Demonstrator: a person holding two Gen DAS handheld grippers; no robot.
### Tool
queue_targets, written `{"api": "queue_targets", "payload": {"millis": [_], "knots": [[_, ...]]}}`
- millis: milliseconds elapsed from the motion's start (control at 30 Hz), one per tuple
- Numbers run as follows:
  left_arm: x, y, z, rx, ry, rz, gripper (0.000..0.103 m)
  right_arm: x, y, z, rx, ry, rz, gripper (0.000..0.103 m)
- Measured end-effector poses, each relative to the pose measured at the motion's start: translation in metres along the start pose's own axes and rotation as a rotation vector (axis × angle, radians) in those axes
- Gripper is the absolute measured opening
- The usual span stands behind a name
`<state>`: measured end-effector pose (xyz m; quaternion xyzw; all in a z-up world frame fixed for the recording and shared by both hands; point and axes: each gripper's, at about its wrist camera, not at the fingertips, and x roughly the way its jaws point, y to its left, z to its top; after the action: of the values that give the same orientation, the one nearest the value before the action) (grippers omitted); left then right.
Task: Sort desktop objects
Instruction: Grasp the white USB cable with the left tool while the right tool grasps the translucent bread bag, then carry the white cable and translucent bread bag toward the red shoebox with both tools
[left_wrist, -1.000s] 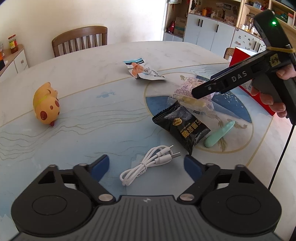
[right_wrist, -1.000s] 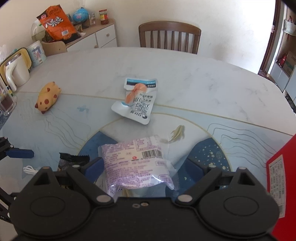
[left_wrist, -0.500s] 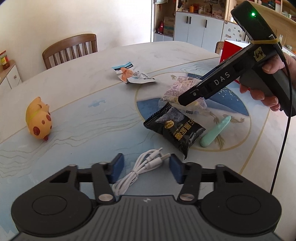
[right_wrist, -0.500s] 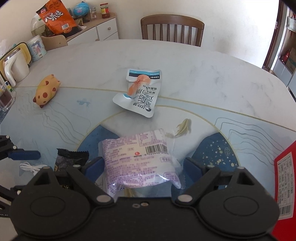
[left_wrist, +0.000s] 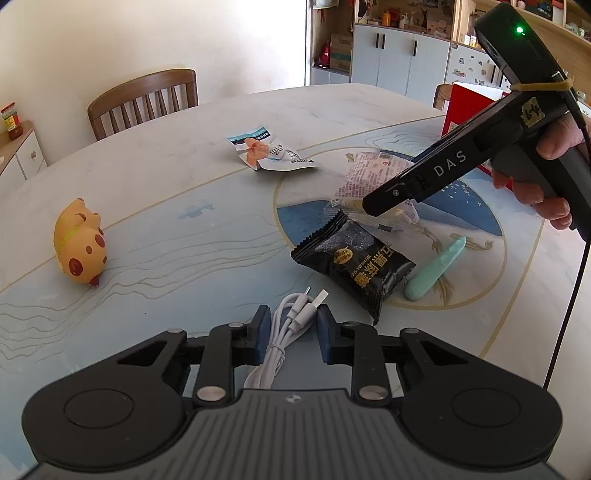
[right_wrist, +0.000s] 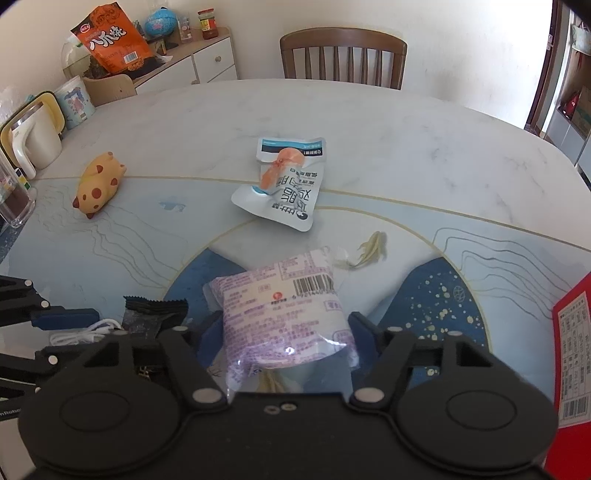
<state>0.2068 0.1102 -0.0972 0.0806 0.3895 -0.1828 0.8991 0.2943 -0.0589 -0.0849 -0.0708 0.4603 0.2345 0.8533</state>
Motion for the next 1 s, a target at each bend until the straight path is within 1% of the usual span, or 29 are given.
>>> {"api": "queue_targets", "payload": {"millis": [200, 500, 1000], "knots": [[-0.001, 0.001, 0.001, -0.014, 0.0, -0.004, 0.024, -0.006, 0.001, 0.0, -0.007, -0.007, -0.016, 0.065], [-0.005, 0.001, 0.001, -0.03, -0.004, -0.001, 0.024, -0.021, -0.004, -0.002, 0.033, -0.031, -0.02, 0.064], [-0.016, 0.001, 0.0, -0.056, -0.007, 0.001, 0.023, -0.051, -0.009, -0.011, 0.066, -0.057, -0.028, 0.064]]}}
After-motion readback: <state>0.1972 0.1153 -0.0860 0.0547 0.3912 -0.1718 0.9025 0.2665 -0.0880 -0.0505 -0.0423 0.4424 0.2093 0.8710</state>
